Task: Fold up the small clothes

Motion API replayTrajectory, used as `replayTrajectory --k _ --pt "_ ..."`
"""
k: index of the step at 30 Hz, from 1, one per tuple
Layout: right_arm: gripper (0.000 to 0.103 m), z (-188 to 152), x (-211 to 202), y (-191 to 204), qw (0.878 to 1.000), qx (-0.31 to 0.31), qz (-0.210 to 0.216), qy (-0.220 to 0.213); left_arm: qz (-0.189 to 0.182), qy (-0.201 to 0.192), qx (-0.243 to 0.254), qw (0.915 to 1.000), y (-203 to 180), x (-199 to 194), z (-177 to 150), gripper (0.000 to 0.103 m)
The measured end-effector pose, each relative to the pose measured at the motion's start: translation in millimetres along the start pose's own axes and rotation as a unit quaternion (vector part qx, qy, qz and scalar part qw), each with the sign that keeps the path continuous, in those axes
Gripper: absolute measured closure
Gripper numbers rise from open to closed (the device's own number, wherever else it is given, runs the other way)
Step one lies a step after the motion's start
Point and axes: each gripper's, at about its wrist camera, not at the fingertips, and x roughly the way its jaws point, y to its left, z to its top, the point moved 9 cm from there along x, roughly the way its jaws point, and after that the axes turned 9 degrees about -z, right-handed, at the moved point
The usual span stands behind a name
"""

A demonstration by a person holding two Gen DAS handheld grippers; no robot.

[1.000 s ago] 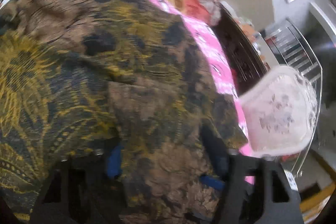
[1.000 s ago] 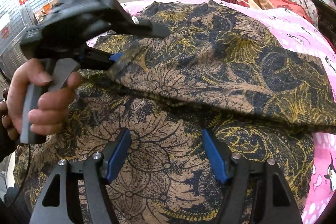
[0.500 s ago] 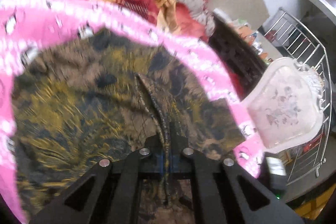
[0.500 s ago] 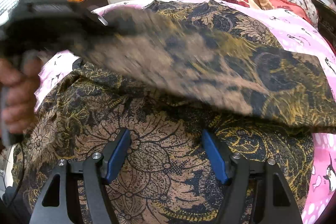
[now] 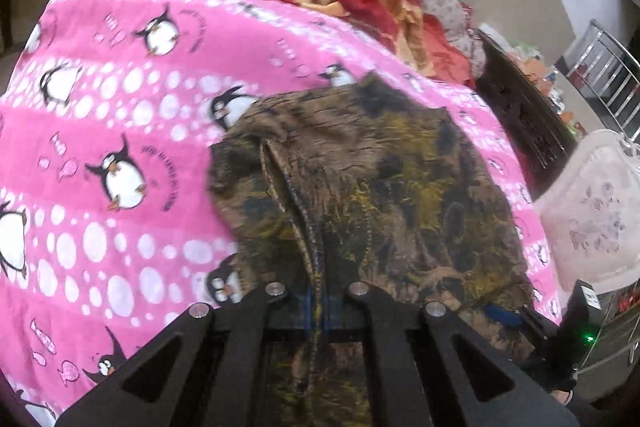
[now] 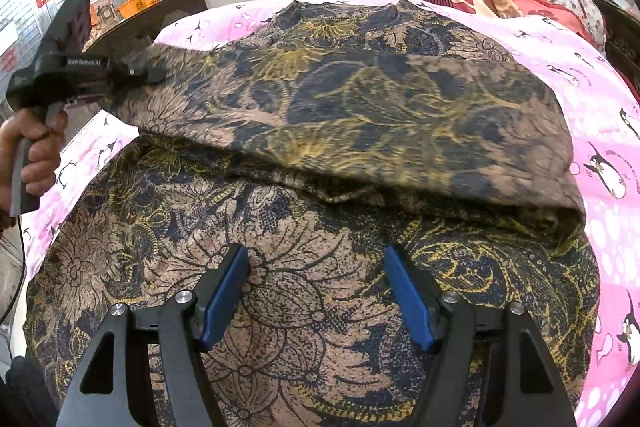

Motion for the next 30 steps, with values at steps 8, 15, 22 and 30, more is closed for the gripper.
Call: replayTrajectory --k 8,15,22,30 --pt "0.026 -1 0 2 1.000 -0.005 -0.003 0.002 0.031 0.035 0.003 0.9989 20 28 -10 0.069" --pt "0.026 16 -16 10 1.000 0.003 0.009 0.006 0.083 -0.057 0.006 0.9949 22 -20 7 0.034" --pt "0.061 82 -9 -40 0.990 0.026 -0.132 -0.032 0.098 -0.085 0.057 0.9899 -27 -15 2 0.047" --pt "0.074 22 3 -143 0.986 0.097 -0.130 0.025 0.108 -0.007 0.074 0.9914 -23 35 -33 0.047"
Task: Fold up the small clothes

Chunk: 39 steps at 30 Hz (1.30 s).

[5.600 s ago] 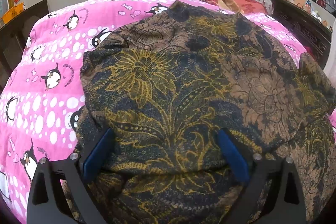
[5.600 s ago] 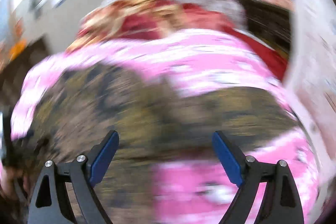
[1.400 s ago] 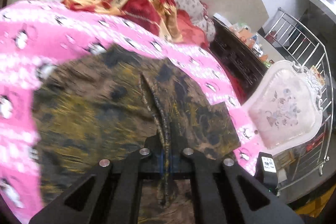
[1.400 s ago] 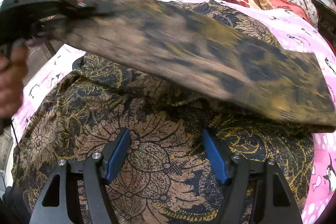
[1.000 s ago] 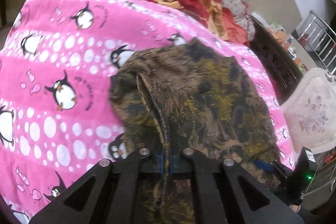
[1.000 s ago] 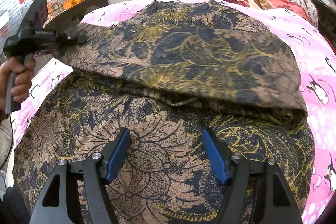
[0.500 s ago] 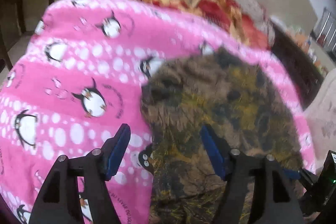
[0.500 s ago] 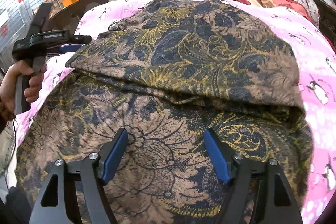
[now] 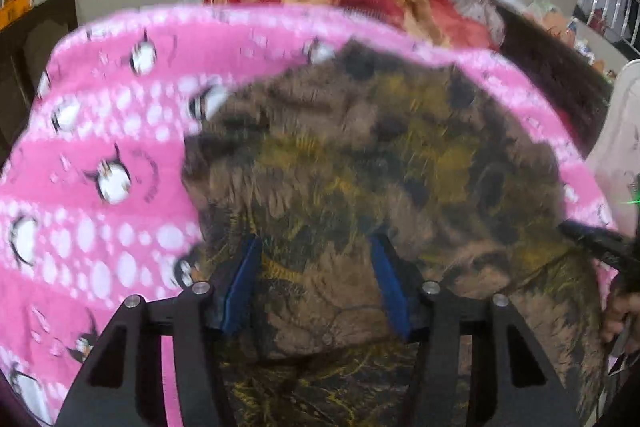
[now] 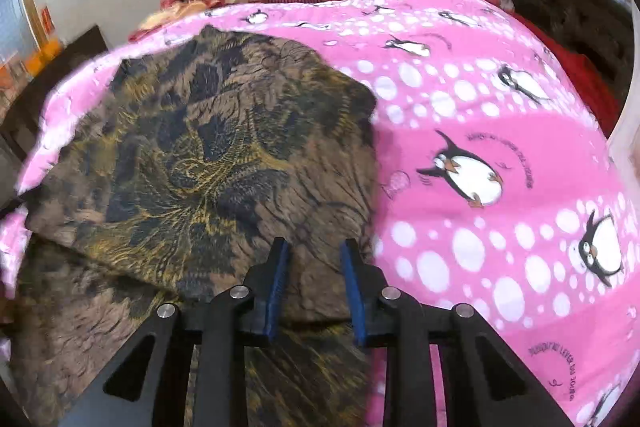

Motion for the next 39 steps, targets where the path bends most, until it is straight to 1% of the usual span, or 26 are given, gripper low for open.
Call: replayTrajectory --k 1,2,4,5,8,10,11,14,15,16,17,19,20,21,22,24,26,27,28,29,31,33,34,35,37,39 --pt "0.073 -1 0 3 1.000 -0.011 -0.004 -0.001 -0.004 -0.002 -0.009 0.9999 3 1 -3 0.047" --pt "0.071 -1 1 6 1.000 -0.015 -0.004 0.000 -0.013 -0.019 -0.019 0.9996 6 0 -4 0.047" --pt "0.064 -2 4 10 1.000 -0.015 0.012 0.007 -0.031 -0.043 -0.028 0.9982 8 -3 -7 0.043" --pt "0.061 -3 5 11 1.000 -0.014 0.020 0.011 -0.035 -0.046 -0.023 0.9981 7 -3 -9 0.042" --pt "0.055 0 7 10 0.998 -0.004 0.047 0.035 -0.027 -0.035 -0.012 0.9990 4 -3 -12 0.042" --pt "0.055 2 4 12 0.998 -0.016 0.043 0.051 -0.009 -0.029 -0.006 0.9995 4 -7 -10 0.044" --pt "0.055 9 0 15 0.997 -0.027 0.040 0.054 0.007 -0.031 -0.004 0.9995 3 -12 -6 0.044" --pt "0.055 44 -18 18 0.999 -0.023 0.034 0.008 0.019 -0.077 0.002 0.9968 -4 -29 26 0.041" --pt "0.055 60 -17 16 1.000 -0.010 0.017 -0.002 0.022 -0.081 -0.002 0.9965 -4 -26 34 0.036" --pt "0.055 72 -13 17 1.000 -0.002 0.008 -0.009 0.025 -0.076 -0.007 0.9967 -2 -19 41 0.034" --pt "0.055 81 -6 21 1.000 0.002 0.013 -0.006 0.029 -0.064 -0.018 0.9974 3 -8 44 0.034" --pt "0.055 90 19 32 1.000 0.003 0.026 0.015 0.062 -0.032 -0.039 0.9968 18 17 41 0.034" --pt "0.055 90 36 33 1.000 -0.005 0.009 0.023 0.071 -0.021 -0.045 0.9963 25 28 34 0.034" --pt "0.055 87 54 30 0.999 -0.016 -0.014 0.032 0.075 -0.026 -0.039 0.9961 26 31 30 0.034" --pt "0.055 80 67 28 0.999 -0.017 -0.015 0.034 0.082 -0.040 -0.022 0.9955 25 31 26 0.034" --pt "0.055 75 73 20 1.000 0.017 0.014 0.002 0.091 -0.042 -0.021 0.9948 24 30 25 0.033" --pt "0.055 75 75 18 0.999 0.024 0.024 0.004 0.091 -0.039 -0.033 0.9945 27 32 26 0.028" --pt "0.055 76 76 19 1.000 0.016 0.018 0.005 0.096 -0.033 -0.043 0.9939 31 34 25 0.020" --pt "0.055 77 76 21 1.000 0.009 0.012 0.007 0.077 -0.030 -0.066 0.9943 37 36 25 0.019" --pt "0.055 77 76 20 1.000 0.008 0.011 0.009 0.070 -0.032 -0.072 0.9944 38 36 26 0.018" --pt "0.055 79 72 20 1.000 0.011 0.011 0.022 0.079 -0.027 -0.060 0.9947 36 36 26 0.018" --pt "0.055 85 58 25 0.999 0.007 -0.006 0.033 0.086 -0.020 -0.045 0.9951 32 31 27 0.018" --pt "0.055 87 41 31 1.000 0.002 -0.008 0.021 0.091 -0.023 -0.046 0.9945 31 25 29 0.018" --pt "0.054 83 22 37 1.000 -0.010 0.003 0.007 0.094 -0.037 -0.053 0.9935 29 12 30 0.018" --pt "0.050 69 -9 57 0.999 -0.042 0.028 -0.016 0.069 -0.076 -0.053 0.9933 13 -18 30 0.018" --pt "0.042 43 -21 67 0.998 -0.066 0.010 -0.012 0.052 -0.087 -0.040 0.9940 -5 -30 24 0.018"
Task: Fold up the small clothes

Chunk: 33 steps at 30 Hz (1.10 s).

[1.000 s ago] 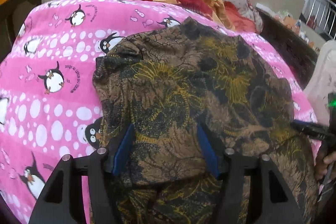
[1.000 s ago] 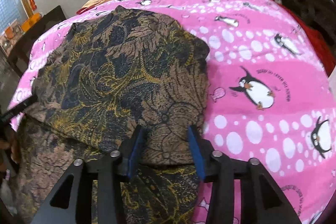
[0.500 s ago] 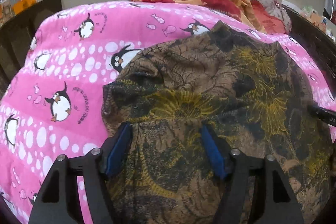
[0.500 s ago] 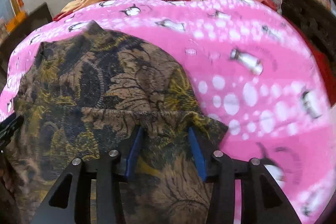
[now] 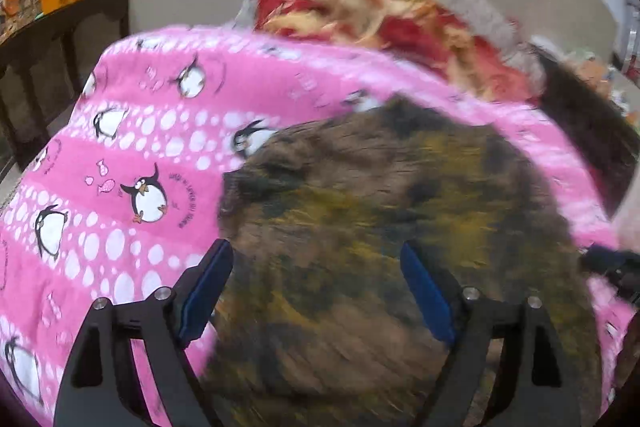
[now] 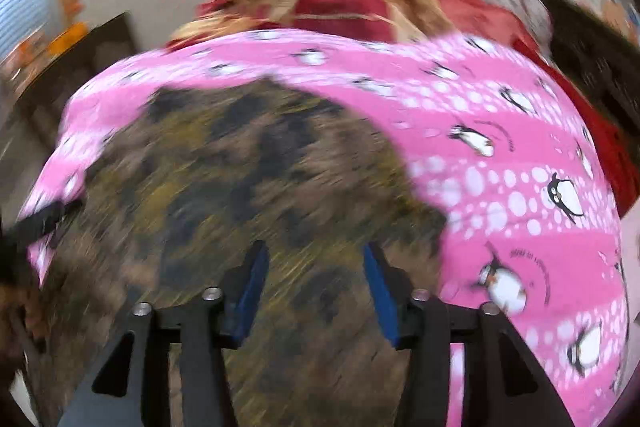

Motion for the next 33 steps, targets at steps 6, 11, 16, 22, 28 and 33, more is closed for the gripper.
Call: replayTrajectory --k 6,11,16,22,28,33 --pt "0.037 -49 21 5 1.000 0.009 -0.006 0.013 -0.002 0.071 0.064 0.9954 -15 30 -50 0.016" --pt "0.001 -51 26 29 0.999 -0.037 0.005 0.030 0.000 0.066 0.069 0.9955 -16 29 -52 0.014" --pt "0.000 -56 25 41 0.995 -0.083 -0.042 0.019 -0.001 0.066 0.068 0.9955 -17 27 -56 0.012" --pt "0.000 -63 19 45 0.990 -0.105 -0.090 0.007 -0.001 0.074 0.077 0.9943 -20 34 -54 0.006" --pt "0.003 -60 -2 44 0.995 -0.077 -0.054 0.016 -0.011 0.067 0.072 0.9951 -20 33 -52 0.006" --pt "0.003 -13 -33 39 0.998 0.015 -0.034 -0.057 -0.006 0.071 0.076 0.9945 -21 35 -54 0.003"
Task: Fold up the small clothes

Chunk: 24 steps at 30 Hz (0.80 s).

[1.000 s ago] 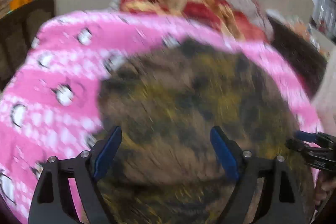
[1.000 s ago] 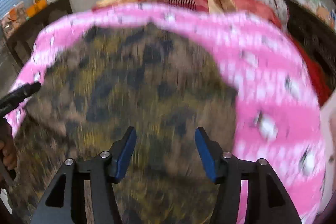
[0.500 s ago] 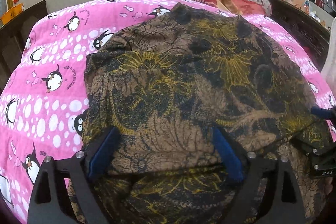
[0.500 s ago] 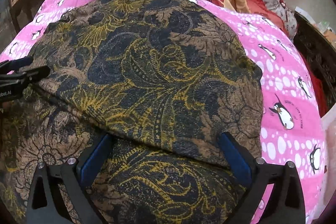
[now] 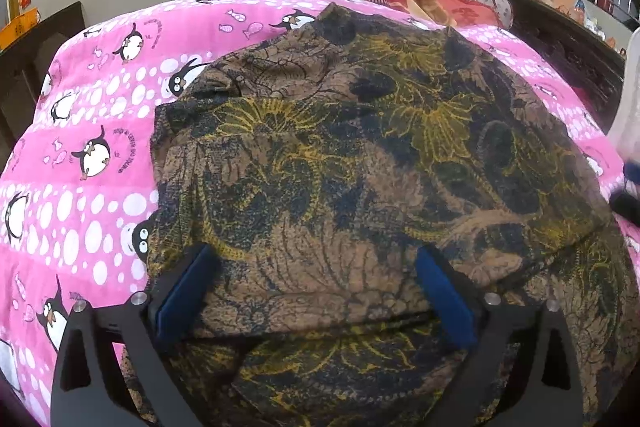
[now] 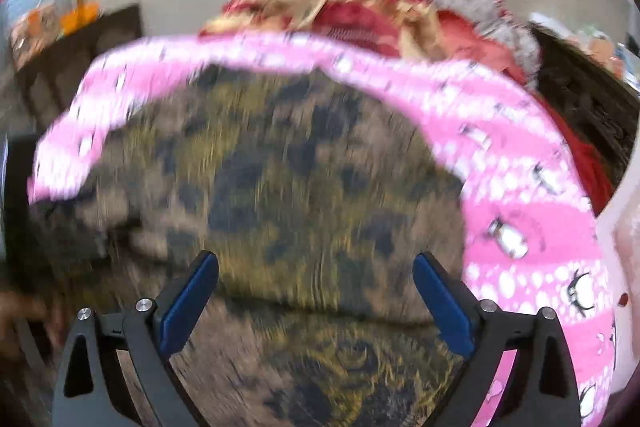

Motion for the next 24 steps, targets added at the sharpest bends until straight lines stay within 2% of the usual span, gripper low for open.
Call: replayTrajectory --k 2,3,4,5,6,11,13,17,19,20,21,22,23,24 --pt "0.003 -5 23 7 0.999 0.009 0.006 0.032 -0.006 -0.002 -0.004 1.0000 1 -1 0 0.003" --pt "0.003 -16 41 10 0.998 0.012 0.008 0.065 -0.012 -0.004 -0.007 0.9999 1 -2 0 0.003" --pt "0.003 -37 65 15 0.992 0.013 0.021 0.122 -0.015 -0.005 -0.009 0.9998 1 -2 0 0.003" --pt "0.001 -42 71 17 0.993 0.003 0.017 0.121 -0.017 -0.005 -0.010 0.9998 1 -2 0 0.003" --pt "0.001 -38 65 17 0.995 -0.008 0.012 0.101 -0.016 -0.005 -0.009 0.9998 1 -2 0 0.003" --pt "0.001 -34 57 16 0.993 -0.025 0.004 0.114 -0.013 -0.003 -0.007 0.9999 1 -1 -1 0.003" --pt "0.000 -28 52 17 0.990 -0.041 -0.007 0.138 -0.012 -0.004 -0.007 0.9999 2 -1 -1 0.003" --pt "0.000 41 43 10 0.998 0.012 -0.001 0.066 -0.012 -0.004 -0.007 0.9999 2 -1 -1 0.003" --pt "0.000 58 60 22 0.995 0.014 0.046 0.082 -0.012 -0.004 -0.008 0.9999 2 -1 0 0.003" --pt "0.000 62 73 26 0.995 0.007 0.053 0.089 -0.013 -0.004 -0.008 0.9999 2 -1 0 0.003" --pt "0.000 61 85 28 0.994 -0.001 0.051 0.096 -0.012 -0.004 -0.008 0.9999 3 0 0 0.003" --pt "0.000 52 106 30 0.991 -0.020 0.040 0.124 -0.010 -0.004 -0.007 0.9999 2 0 0 0.003" --pt "0.000 41 119 28 0.991 -0.038 0.034 0.128 -0.011 -0.004 -0.006 0.9999 3 -1 0 0.003" --pt "0.000 41 121 30 0.993 -0.046 0.030 0.106 -0.010 -0.004 -0.006 0.9999 3 -1 0 0.003"
